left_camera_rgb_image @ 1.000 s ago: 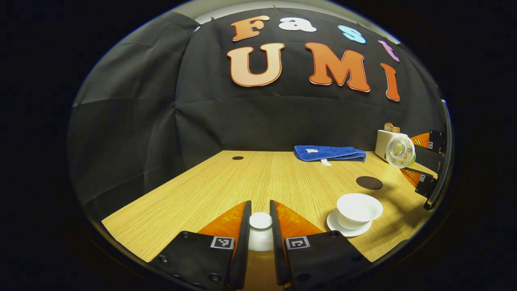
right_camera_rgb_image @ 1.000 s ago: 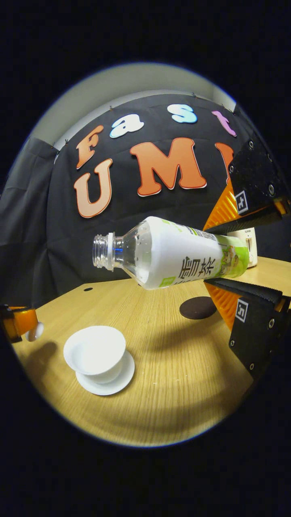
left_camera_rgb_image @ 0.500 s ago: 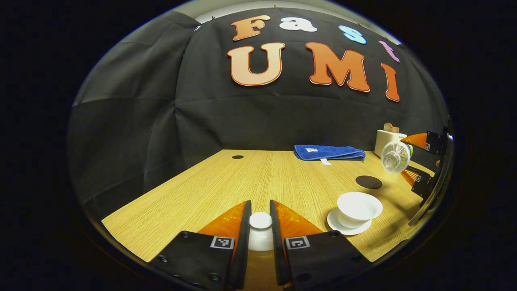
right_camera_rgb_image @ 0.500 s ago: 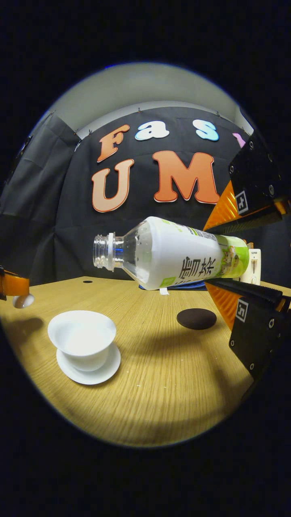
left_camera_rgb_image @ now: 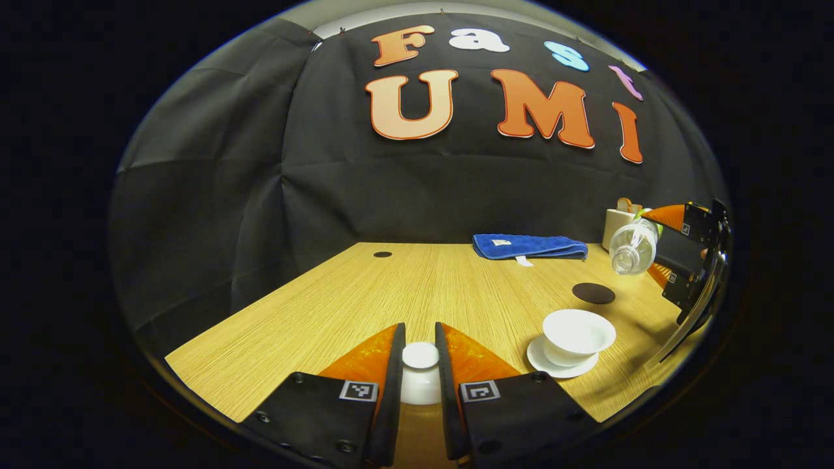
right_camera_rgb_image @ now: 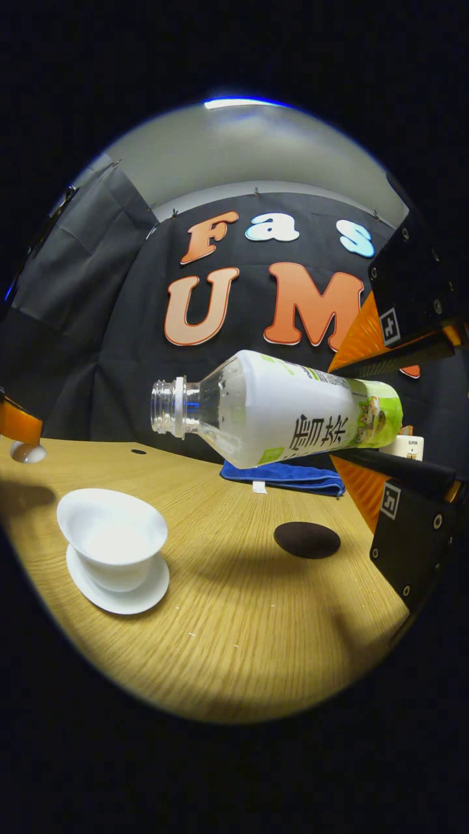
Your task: Open the teacup lid with one hand, grasp the water bottle and pour water into the teacup with the other hand; after pouring, place the water bottle on the coaster and then close the teacup lid.
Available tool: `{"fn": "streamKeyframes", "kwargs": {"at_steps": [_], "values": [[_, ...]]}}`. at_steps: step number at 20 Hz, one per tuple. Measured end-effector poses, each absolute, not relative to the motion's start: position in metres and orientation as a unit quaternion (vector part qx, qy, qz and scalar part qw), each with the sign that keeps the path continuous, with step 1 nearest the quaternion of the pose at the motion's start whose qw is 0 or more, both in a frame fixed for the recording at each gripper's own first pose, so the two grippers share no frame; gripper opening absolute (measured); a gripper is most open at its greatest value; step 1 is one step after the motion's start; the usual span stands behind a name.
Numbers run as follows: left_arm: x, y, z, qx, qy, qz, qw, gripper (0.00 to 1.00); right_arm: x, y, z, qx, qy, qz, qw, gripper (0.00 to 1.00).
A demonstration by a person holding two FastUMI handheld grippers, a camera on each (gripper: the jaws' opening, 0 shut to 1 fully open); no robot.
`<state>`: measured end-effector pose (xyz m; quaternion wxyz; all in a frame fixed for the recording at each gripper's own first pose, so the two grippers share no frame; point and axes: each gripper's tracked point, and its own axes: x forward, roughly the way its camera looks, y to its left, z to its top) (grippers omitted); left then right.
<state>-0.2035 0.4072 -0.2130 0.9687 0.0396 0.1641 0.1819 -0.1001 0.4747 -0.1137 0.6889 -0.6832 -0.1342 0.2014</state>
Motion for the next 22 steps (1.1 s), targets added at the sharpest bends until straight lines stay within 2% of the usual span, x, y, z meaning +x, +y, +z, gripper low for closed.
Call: {"fn": "streamKeyframes", "kwargs": {"at_steps": [7, 9, 10, 11, 14, 22], "values": [[-0.204, 0.408, -0.214, 0.036, 0.165, 0.181, 0.969, 0.34, -0.097, 0.476, -0.107, -0.693, -0.150, 0.191, 0.679, 0.61], [-0.205, 0.409, -0.214, 0.035, 0.165, 0.181, 0.969, 0.32, -0.093, 0.476, -0.102, -0.695, -0.155, 0.188, 0.677, 0.61], [-0.205, 0.408, -0.214, 0.034, 0.165, 0.180, 0.969, 0.32, -0.092, 0.475, -0.100, -0.696, -0.157, 0.186, 0.676, 0.64], [-0.205, 0.409, -0.214, 0.034, 0.165, 0.180, 0.969, 0.32, -0.089, 0.474, -0.097, -0.697, -0.159, 0.184, 0.675, 0.61], [-0.206, 0.409, -0.215, 0.035, 0.169, 0.178, 0.969, 0.34, -0.089, 0.474, -0.091, -0.702, -0.169, 0.179, 0.668, 0.61], [-0.207, 0.409, -0.214, 0.035, 0.170, 0.177, 0.969, 0.32, -0.085, 0.482, -0.078, -0.716, -0.203, 0.172, 0.646, 0.61]]}}
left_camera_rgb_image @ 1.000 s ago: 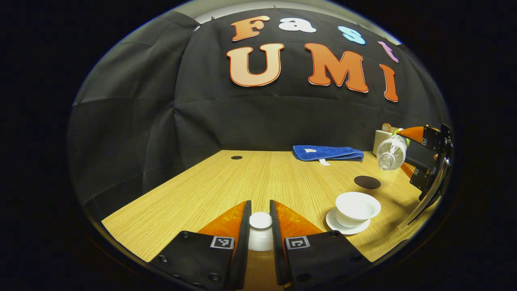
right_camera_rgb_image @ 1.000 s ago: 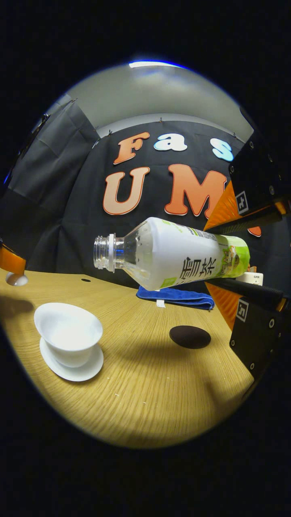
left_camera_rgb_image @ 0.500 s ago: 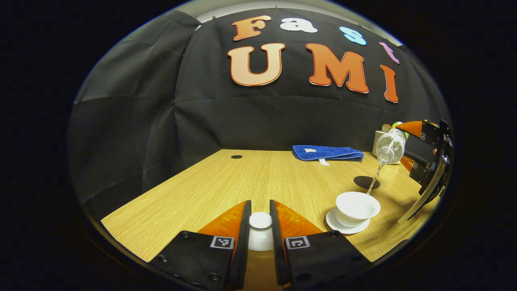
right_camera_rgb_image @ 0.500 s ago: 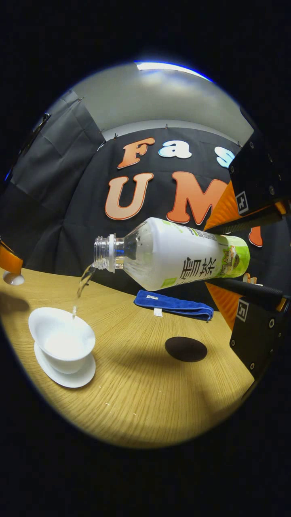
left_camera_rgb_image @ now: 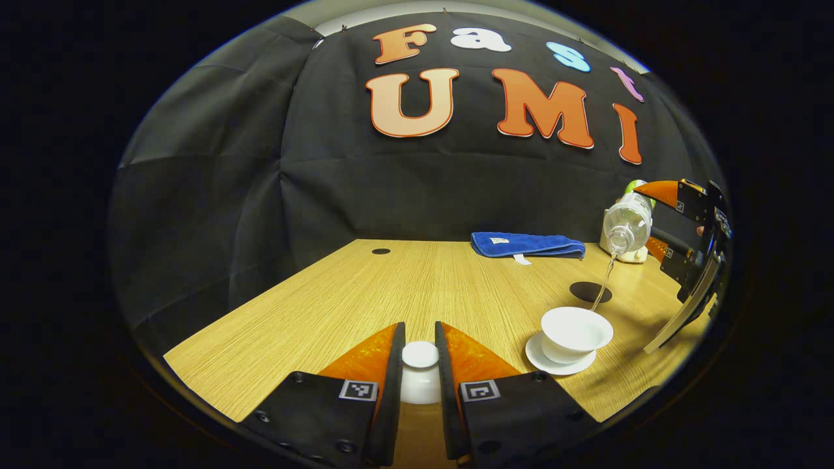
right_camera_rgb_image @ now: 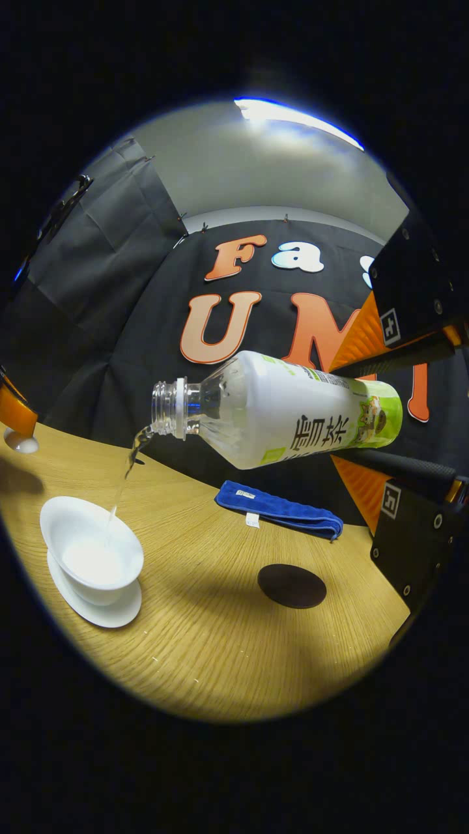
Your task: Open the teacup lid with one hand, grasp the water bottle and pour water into the teacup with the other hand; after pouring, place the water bottle on the coaster and then close the teacup lid.
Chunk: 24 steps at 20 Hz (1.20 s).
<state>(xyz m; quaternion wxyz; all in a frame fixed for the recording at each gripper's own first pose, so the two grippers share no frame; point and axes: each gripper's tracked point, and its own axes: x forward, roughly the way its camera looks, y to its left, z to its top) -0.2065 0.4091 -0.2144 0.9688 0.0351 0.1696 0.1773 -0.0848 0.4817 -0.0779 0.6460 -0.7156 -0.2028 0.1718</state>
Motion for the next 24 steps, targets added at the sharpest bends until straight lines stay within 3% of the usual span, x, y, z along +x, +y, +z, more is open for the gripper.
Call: {"fn": "streamKeyframes", "kwargs": {"at_steps": [13, 24], "values": [[-0.208, 0.409, -0.212, 0.037, 0.166, 0.178, 0.969, 0.32, -0.081, 0.491, -0.057, -0.737, -0.265, 0.147, 0.604, 0.61], [-0.209, 0.410, -0.213, 0.042, 0.171, 0.180, 0.968, 0.32, -0.089, 0.508, -0.070, -0.758, -0.300, 0.162, 0.555, 0.61]]}}
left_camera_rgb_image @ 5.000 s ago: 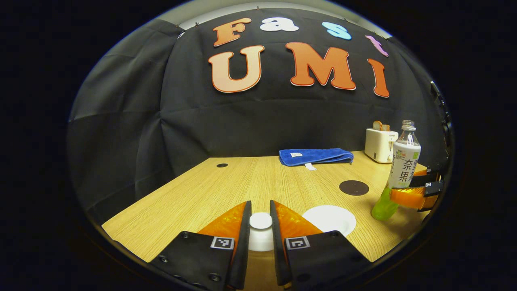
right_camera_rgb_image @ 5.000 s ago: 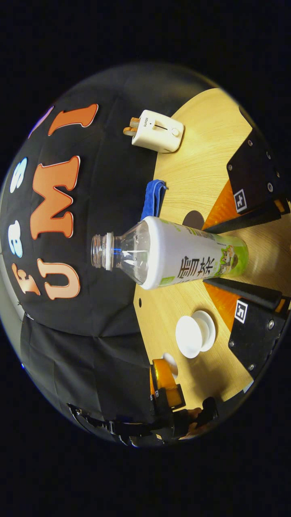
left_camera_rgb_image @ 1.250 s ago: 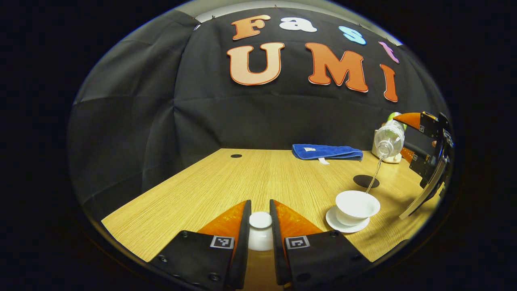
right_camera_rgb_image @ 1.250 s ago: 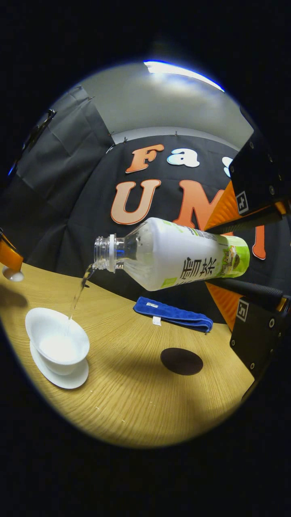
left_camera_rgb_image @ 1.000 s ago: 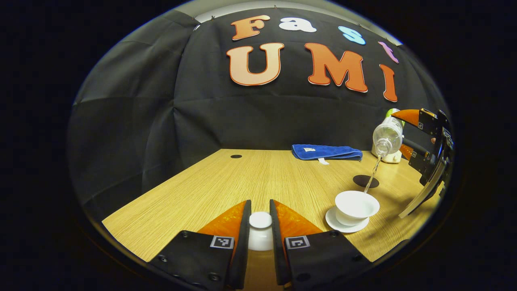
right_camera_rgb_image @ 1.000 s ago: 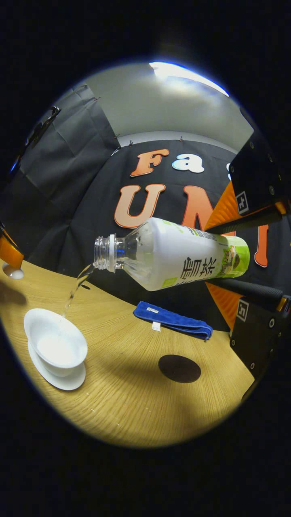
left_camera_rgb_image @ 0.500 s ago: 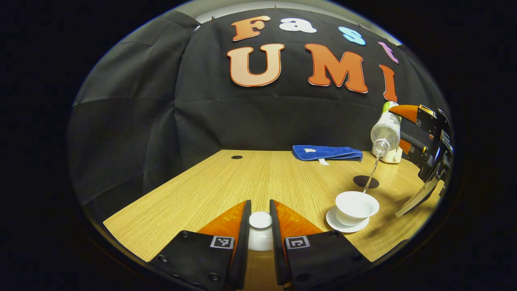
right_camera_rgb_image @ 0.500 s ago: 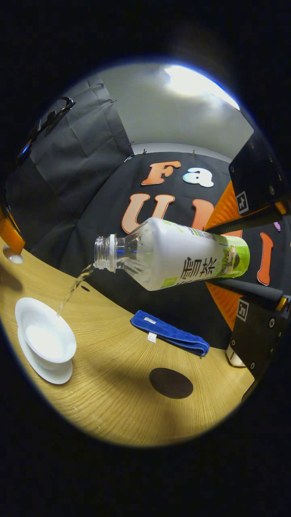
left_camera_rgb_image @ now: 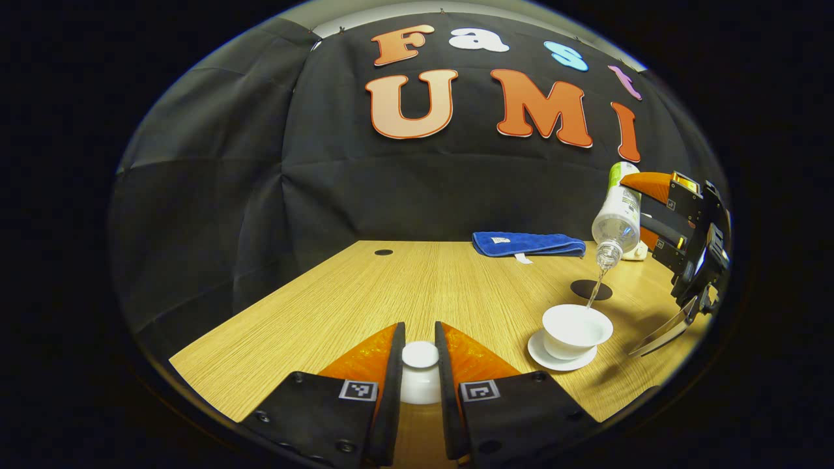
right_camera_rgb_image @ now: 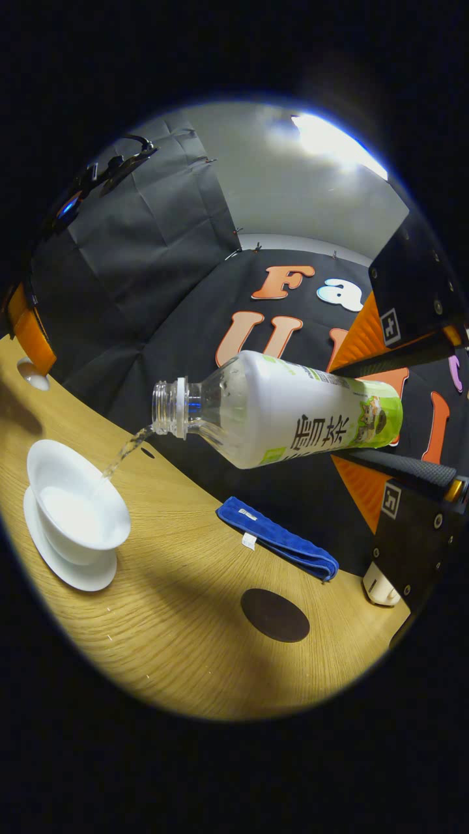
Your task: Open the teacup lid with one hand, grasp the water bottle and pour water into the teacup with the other hand; after pouring, place the water bottle on the coaster and then close the teacup lid.
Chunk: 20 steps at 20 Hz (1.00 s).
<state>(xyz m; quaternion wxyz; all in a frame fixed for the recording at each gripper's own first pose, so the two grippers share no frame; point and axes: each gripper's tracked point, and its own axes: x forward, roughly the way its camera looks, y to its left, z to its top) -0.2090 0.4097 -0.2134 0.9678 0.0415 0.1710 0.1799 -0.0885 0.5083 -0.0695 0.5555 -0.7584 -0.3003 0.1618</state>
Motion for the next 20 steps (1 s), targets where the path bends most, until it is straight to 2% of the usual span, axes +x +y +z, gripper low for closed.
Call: {"fn": "streamKeyframes", "kwargs": {"at_steps": [4, 5, 6, 7, 10, 13, 14, 16, 17, 20], "values": [[-0.209, 0.410, -0.212, 0.045, 0.169, 0.180, 0.968, 0.32, -0.094, 0.513, -0.073, -0.765, -0.314, 0.162, 0.539, 0.61], [-0.210, 0.410, -0.212, 0.045, 0.169, 0.180, 0.968, 0.32, -0.096, 0.515, -0.075, -0.766, -0.315, 0.165, 0.535, 0.58], [-0.210, 0.410, -0.212, 0.045, 0.168, 0.181, 0.968, 0.32, -0.098, 0.516, -0.077, -0.766, -0.317, 0.166, 0.534, 0.61], [-0.210, 0.409, -0.212, 0.045, 0.168, 0.179, 0.968, 0.32, -0.100, 0.518, -0.079, -0.766, -0.319, 0.169, 0.532, 0.61], [-0.211, 0.409, -0.210, 0.045, 0.165, 0.177, 0.969, 0.32, -0.102, 0.520, -0.084, -0.759, -0.308, 0.182, 0.544, 0.61], [-0.211, 0.409, -0.210, 0.043, 0.163, 0.174, 0.970, 0.30, -0.103, 0.519, -0.098, -0.737, -0.276, 0.212, 0.579, 0.58], [-0.211, 0.409, -0.208, 0.043, 0.160, 0.175, 0.970, 0.32, -0.105, 0.519, -0.101, -0.729, -0.265, 0.221, 0.592, 0.63], [-0.213, 0.406, -0.204, 0.042, 0.155, 0.176, 0.971, 0.34, -0.107, 0.517, -0.111, -0.708, -0.234, 0.241, 0.622, 0.61], [-0.213, 0.405, -0.203, 0.042, 0.153, 0.175, 0.972, 0.32, -0.108, 0.518, -0.117, -0.694, -0.220, 0.254, 0.637, 0.61], [-0.214, 0.403, -0.199, 0.041, 0.148, 0.171, 0.973, 0.32, -0.108, 0.512, -0.138, -0.629, -0.150, 0.297, 0.703, 0.63]]}}
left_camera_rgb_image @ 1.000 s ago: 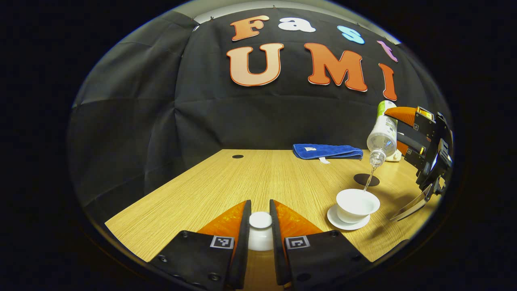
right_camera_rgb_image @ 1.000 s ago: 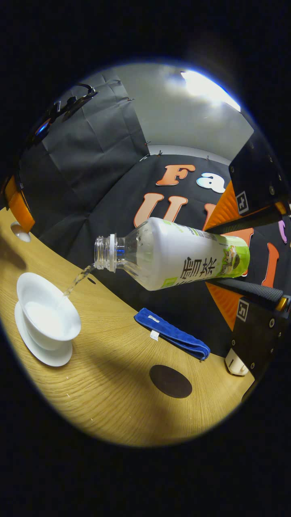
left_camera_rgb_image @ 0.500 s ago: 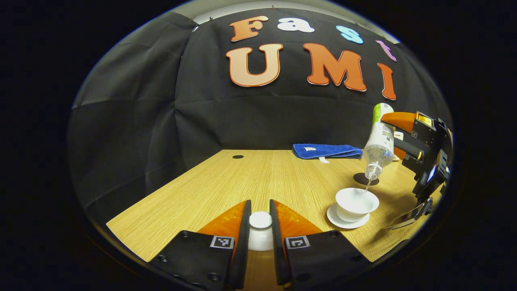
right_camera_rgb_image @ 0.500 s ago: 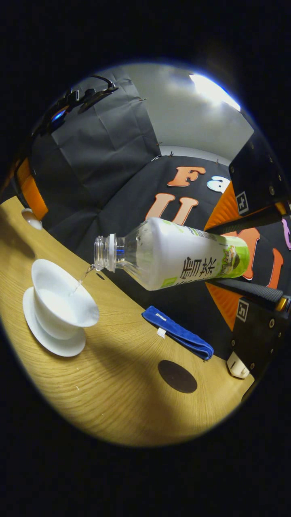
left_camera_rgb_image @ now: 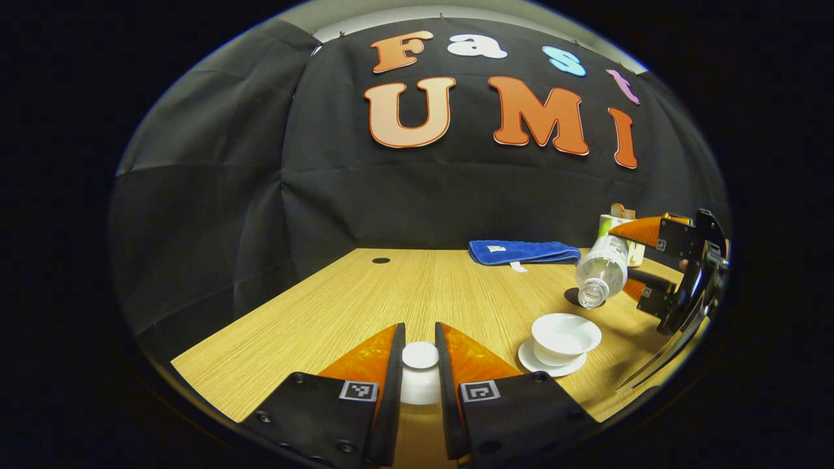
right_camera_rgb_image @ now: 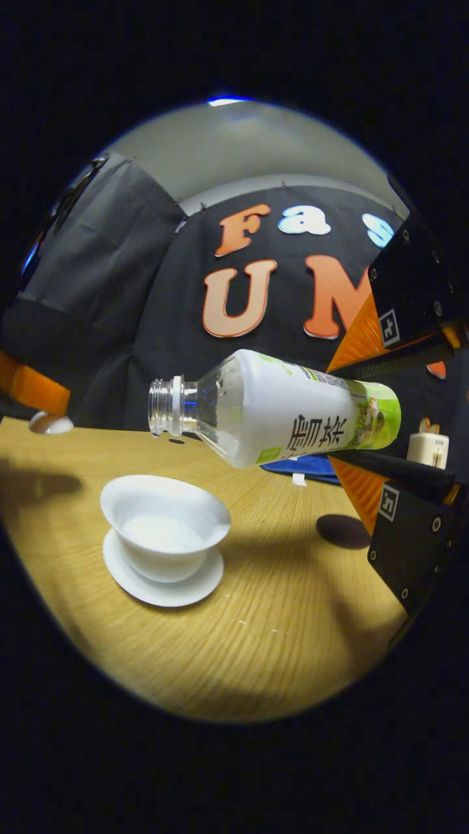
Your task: Open the teacup lid with one hand, grasp the water bottle and pour water into the teacup with the other hand; after pouring, place the water bottle on the coaster and then close the teacup lid.
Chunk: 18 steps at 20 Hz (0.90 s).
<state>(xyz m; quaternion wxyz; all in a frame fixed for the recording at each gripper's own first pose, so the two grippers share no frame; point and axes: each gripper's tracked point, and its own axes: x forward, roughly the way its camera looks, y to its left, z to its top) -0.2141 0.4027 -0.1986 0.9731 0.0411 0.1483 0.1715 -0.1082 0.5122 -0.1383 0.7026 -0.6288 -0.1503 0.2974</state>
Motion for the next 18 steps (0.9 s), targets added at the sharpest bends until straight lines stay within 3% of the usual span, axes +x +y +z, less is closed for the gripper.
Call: {"fn": "streamKeyframes", "kwargs": {"at_steps": [5, 9, 13, 18], "values": [[-0.205, 0.392, -0.192, 0.041, 0.145, 0.166, 0.975, 0.32, -0.095, 0.503, -0.131, -0.476, -0.050, 0.324, 0.816, 0.62], [-0.201, 0.384, -0.186, 0.043, 0.138, 0.162, 0.976, 0.32, -0.070, 0.489, -0.124, -0.362, 0.007, 0.315, 0.878, 0.62], [-0.199, 0.381, -0.184, 0.045, 0.137, 0.164, 0.976, 0.32, -0.048, 0.479, -0.132, -0.243, 0.077, 0.318, 0.913, 0.62], [-0.199, 0.378, -0.181, 0.048, 0.137, 0.168, 0.975, 0.32, -0.040, 0.480, -0.148, -0.091, 0.149, 0.328, 0.928, 0.62]]}}
